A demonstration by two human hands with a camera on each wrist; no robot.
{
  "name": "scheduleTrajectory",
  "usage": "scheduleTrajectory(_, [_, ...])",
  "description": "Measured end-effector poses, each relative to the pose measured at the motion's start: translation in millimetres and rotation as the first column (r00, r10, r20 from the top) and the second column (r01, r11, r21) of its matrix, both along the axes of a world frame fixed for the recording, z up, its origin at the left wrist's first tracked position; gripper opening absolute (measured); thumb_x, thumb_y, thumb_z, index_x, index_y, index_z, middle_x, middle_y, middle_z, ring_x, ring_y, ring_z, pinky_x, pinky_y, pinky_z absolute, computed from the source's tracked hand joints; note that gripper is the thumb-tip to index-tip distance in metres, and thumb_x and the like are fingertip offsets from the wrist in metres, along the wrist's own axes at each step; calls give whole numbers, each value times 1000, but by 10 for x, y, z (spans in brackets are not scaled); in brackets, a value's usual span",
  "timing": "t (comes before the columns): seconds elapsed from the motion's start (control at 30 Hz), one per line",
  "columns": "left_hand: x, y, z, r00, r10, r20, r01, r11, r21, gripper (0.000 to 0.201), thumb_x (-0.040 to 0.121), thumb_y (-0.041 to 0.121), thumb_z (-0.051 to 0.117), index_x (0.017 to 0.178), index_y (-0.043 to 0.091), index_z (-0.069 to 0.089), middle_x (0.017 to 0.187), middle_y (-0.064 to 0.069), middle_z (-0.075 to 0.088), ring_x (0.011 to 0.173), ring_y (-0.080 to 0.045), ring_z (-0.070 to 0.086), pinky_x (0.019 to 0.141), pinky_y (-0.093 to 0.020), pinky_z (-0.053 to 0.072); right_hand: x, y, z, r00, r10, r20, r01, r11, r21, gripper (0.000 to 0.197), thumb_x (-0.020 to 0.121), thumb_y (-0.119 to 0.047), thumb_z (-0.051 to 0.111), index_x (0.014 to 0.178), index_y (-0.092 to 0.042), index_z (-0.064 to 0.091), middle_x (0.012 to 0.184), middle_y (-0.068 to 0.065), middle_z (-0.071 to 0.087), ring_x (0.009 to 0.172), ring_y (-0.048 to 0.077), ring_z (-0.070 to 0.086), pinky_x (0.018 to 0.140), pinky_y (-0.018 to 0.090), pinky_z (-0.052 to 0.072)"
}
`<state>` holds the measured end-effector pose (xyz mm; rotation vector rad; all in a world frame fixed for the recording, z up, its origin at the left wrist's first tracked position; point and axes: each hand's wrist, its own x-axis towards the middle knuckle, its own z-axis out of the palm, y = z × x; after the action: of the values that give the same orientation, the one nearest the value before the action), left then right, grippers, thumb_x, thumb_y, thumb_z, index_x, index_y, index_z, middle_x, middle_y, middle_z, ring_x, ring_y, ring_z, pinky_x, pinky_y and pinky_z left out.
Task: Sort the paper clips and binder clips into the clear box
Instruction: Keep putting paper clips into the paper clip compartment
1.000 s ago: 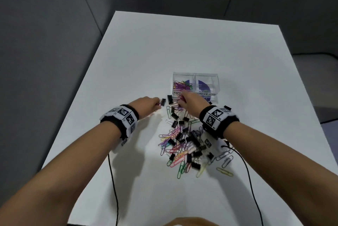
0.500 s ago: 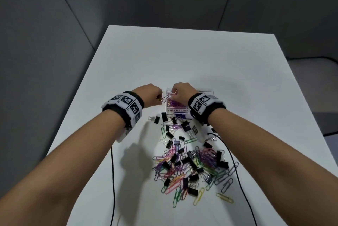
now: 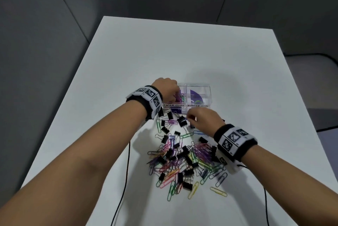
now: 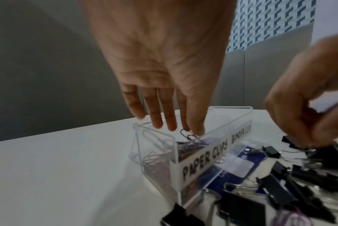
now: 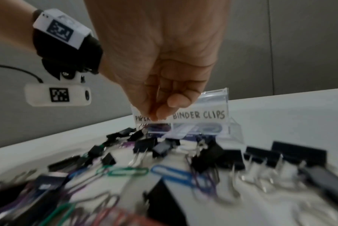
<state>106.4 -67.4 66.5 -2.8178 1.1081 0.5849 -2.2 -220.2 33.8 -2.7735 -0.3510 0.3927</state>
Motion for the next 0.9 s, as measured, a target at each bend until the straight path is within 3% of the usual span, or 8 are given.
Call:
scheduleTrajectory(0.13, [-240, 173, -55, 988, -75, 139, 91, 989, -114, 25, 95, 27, 47, 112, 20, 63, 114, -1, 62, 107, -21, 57, 86, -31, 39, -172, 41, -131, 996, 80, -33, -81, 995, -56, 17, 93, -12, 46, 97, -11, 62, 97, 5, 66, 87, 24, 61, 70, 31, 51])
scheduleTrajectory(0.27, [-556, 437, -230, 995, -80, 62, 87, 990, -108, 23, 96, 22, 43, 106, 16, 63, 106, -2, 63, 97, -19, 60, 70, -24, 41, -265, 114, -167, 990, 131, -61, -138, 983, -123, 21, 94, -15, 48, 109, -12, 62, 110, 3, 61, 100, 24, 60, 75, 35, 50])
scheduleTrajectory(0.4, [-717, 615, -434, 997, 18, -72, -21, 999, -33, 32, 92, 15, 48, 122, 20, 56, 122, -2, 56, 110, -21, 55, 78, -30, 47, -317, 194, -192, 991, 108, -82, -121, 977, -177, 22, 92, -11, 45, 108, -6, 59, 112, 9, 57, 99, 28, 59, 74, 37, 50])
scheduleTrajectory(0.57, [-833, 623, -550, 990, 121, -72, -128, 988, -90, 36, 90, 27, 58, 124, 18, 52, 125, -1, 53, 108, -20, 54, 80, -27, 45, -352, 221, -223, 987, -31, -155, 5, 986, -168, 19, 92, -18, 52, 106, -7, 58, 112, 9, 56, 99, 27, 60, 82, 39, 53])
scheduleTrajectory(0.7, [-889, 654, -578, 992, 121, -41, -125, 985, -117, 33, 92, 24, 55, 124, 18, 53, 126, -1, 53, 110, -21, 54, 83, -31, 47, -381, 211, -251, 978, -74, -195, 44, 986, -158, 18, 91, -20, 54, 102, -7, 58, 110, 9, 57, 98, 26, 60, 83, 38, 54])
scheduleTrajectory(0.9, [-979, 707, -581, 1000, 24, 11, -23, 996, -89, 28, 94, 22, 51, 121, 16, 55, 125, -5, 54, 113, -24, 52, 84, -34, 45, -402, 110, -213, 983, -43, -178, 23, 993, -114, 5, 91, -13, 47, 90, -10, 50, 94, 9, 60, 79, 23, 54, 70, 32, 48])
